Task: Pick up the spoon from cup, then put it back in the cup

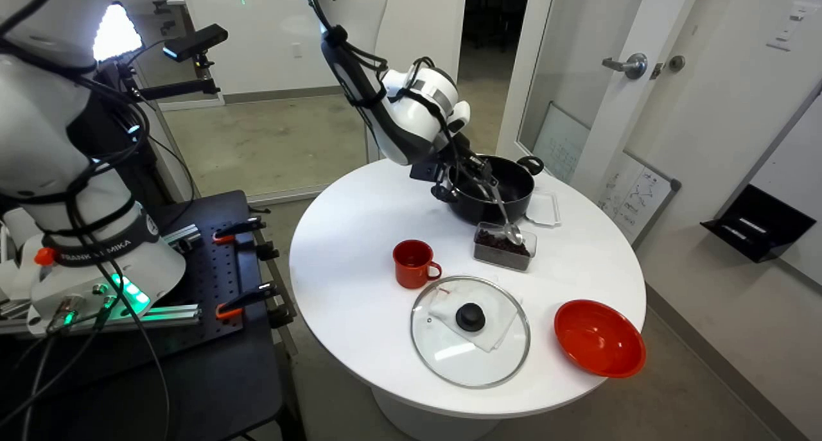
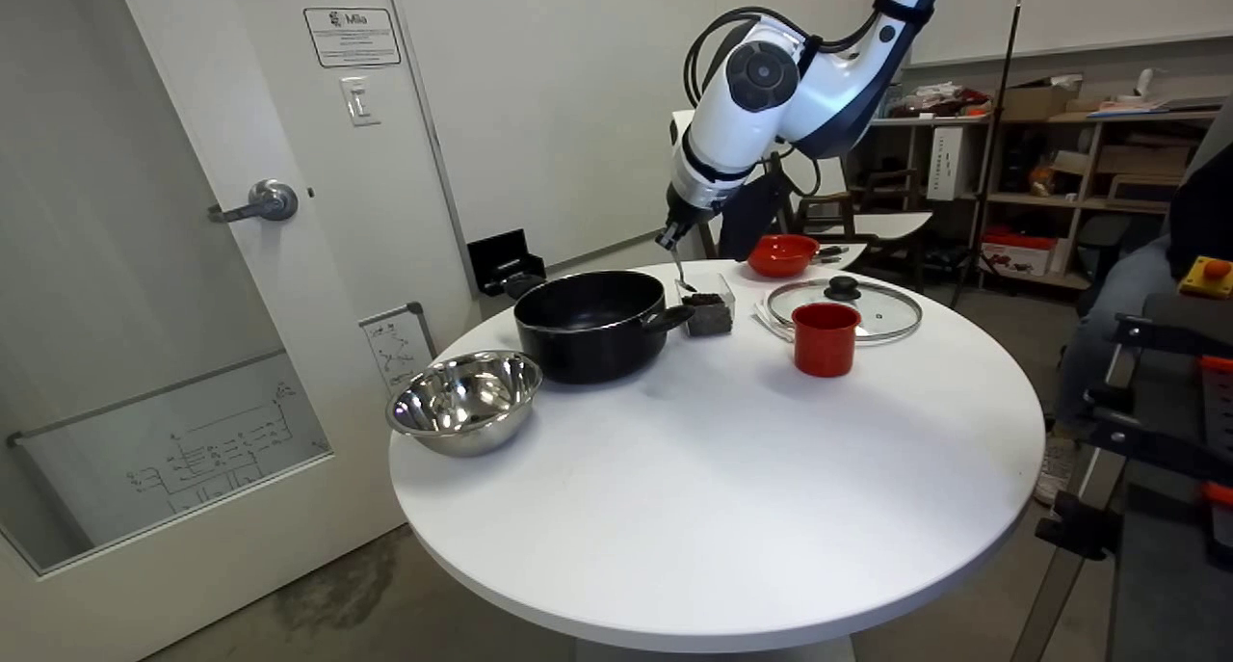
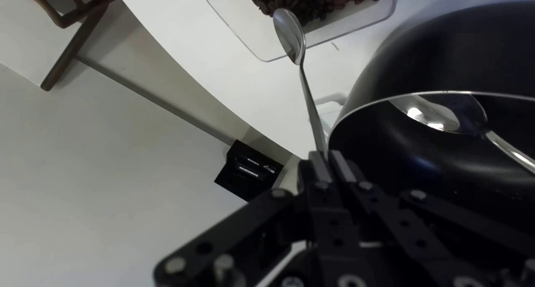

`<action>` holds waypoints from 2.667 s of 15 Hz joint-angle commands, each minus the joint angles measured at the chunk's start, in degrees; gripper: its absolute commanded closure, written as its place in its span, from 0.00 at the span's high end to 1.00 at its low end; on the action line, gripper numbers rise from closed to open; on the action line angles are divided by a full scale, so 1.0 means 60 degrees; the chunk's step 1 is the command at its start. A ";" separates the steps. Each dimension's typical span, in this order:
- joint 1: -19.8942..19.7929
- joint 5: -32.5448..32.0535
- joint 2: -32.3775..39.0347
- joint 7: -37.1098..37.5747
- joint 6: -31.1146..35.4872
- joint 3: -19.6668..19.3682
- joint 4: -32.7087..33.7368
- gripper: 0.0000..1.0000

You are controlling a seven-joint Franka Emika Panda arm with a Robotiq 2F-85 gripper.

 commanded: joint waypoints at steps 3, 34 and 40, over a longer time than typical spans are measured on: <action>0.0640 0.0004 -0.0428 -0.1287 -0.0428 -0.0032 -0.0179 0.01; 0.0236 0.7820 -0.4494 -0.6937 0.1018 -0.0500 -0.6048 0.01; 0.0017 0.7408 -0.3871 -0.6708 0.1668 -0.0719 -0.5863 0.01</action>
